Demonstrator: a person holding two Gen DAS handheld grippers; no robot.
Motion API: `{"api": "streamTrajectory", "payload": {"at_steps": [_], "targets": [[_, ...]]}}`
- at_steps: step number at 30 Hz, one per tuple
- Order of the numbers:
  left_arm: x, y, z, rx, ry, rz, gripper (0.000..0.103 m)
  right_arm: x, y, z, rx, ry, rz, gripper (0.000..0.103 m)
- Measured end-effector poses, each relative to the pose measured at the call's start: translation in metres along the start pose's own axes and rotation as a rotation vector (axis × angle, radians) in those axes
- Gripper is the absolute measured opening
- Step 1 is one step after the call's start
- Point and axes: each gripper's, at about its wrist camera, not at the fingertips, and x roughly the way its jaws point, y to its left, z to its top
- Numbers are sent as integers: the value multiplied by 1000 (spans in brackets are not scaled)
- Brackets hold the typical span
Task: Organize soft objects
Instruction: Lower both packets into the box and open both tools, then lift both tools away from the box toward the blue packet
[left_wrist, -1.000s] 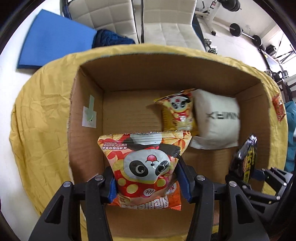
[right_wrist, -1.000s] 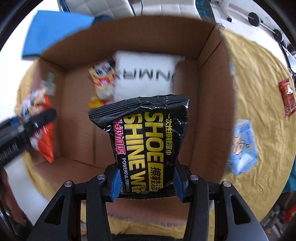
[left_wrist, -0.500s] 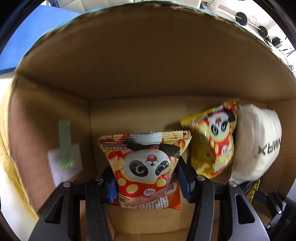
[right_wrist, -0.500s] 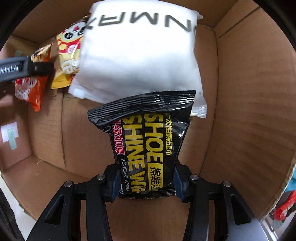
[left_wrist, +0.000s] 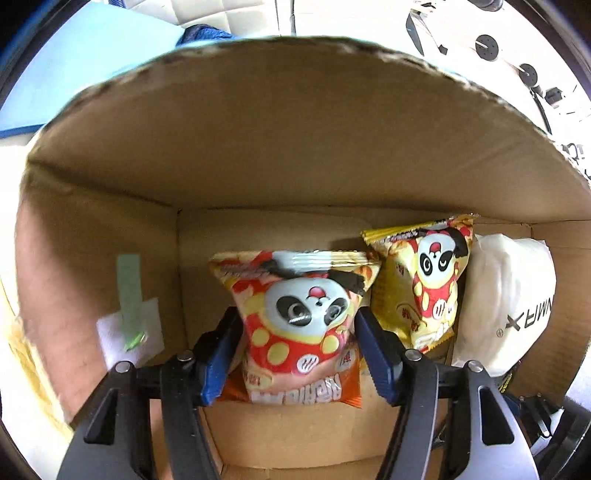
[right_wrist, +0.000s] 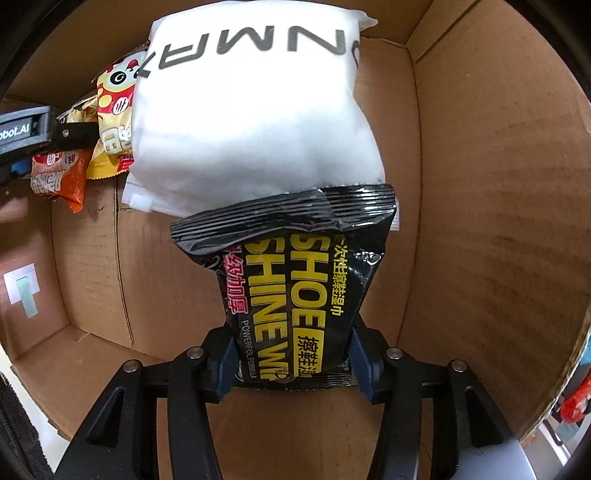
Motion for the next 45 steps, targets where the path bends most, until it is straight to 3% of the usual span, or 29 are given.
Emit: {"api": "streamTrajectory", "payload": {"at_steps": [5,10,14,17,18,20,25,28,39,45], "targets": [[-21,2,-15,-15,-22,-16,61,-5,-4,-4,5,-7,17,67],[-41,0,-35,-10,-58,-8,62,-29,-4,-11,0,-48,60,90],[-54,1,-51,-12,-86,-17,63,-48,4,-15,-15,-93,60,91],[-71,2,-63,-8,-120,-25,67,-62,8,-21,-10,-116,64,100],[-78,2,-71,-3,-134,-23,75,-69,8,-25,-6,-127,68,101],[-89,-1,-70,5,-164,-22,82,-79,7,-27,2,-147,63,101],[-122,1,-84,5,-228,-25,88,-97,2,-40,15,-196,74,103],[-138,-4,-91,-8,-275,-19,102,-117,-4,-51,16,-226,76,103],[-181,-5,-143,-34,-410,24,103,-167,-12,-92,-1,-363,68,103],[-205,-15,-175,-30,-436,40,103,-197,-10,-124,-38,-427,79,103]]}}
